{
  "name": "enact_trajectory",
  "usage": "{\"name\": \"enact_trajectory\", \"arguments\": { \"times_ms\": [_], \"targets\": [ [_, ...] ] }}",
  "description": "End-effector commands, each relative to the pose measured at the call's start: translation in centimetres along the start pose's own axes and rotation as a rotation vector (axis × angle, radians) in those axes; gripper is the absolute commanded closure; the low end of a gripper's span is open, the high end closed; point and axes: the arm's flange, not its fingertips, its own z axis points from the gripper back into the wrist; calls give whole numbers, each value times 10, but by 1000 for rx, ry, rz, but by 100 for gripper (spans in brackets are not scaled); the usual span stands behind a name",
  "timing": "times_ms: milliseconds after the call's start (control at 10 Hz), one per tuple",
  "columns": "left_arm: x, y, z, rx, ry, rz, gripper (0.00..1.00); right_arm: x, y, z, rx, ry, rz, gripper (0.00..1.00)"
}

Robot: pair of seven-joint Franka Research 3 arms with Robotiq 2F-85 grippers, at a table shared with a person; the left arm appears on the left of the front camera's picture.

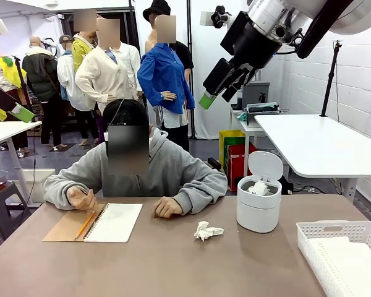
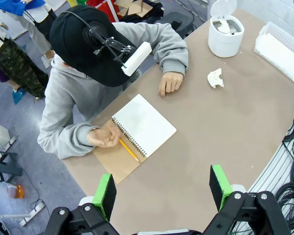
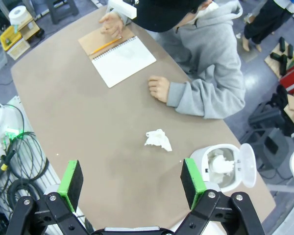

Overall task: Sort the paper based on its condition.
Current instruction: If a person hands you a paper, place it in the Organizing basket , and if it's crumpled, put it in the Trash can.

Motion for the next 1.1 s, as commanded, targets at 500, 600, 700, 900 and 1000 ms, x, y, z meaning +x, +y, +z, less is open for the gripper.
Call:
{"name": "enact_trajectory", "arguments": {
  "times_ms": [500,600,700,900,1000],
  "targets": [
    [-1,1,0,0,-1,3,0,-2,4,-13,-18,55,0,0],
    [-1,1,0,0,-1,3,0,-5,8,-27,-15,111,-3,0],
    [-1,1,0,0,-1,3,0,-10,12,-42,-20,154,8,0],
    [-1,1,0,0,-1,3,0,-21,15,-79,-31,230,35,0],
    [-1,1,0,0,-1,3,0,-24,16,-92,-35,271,20,0]
  ]
}}
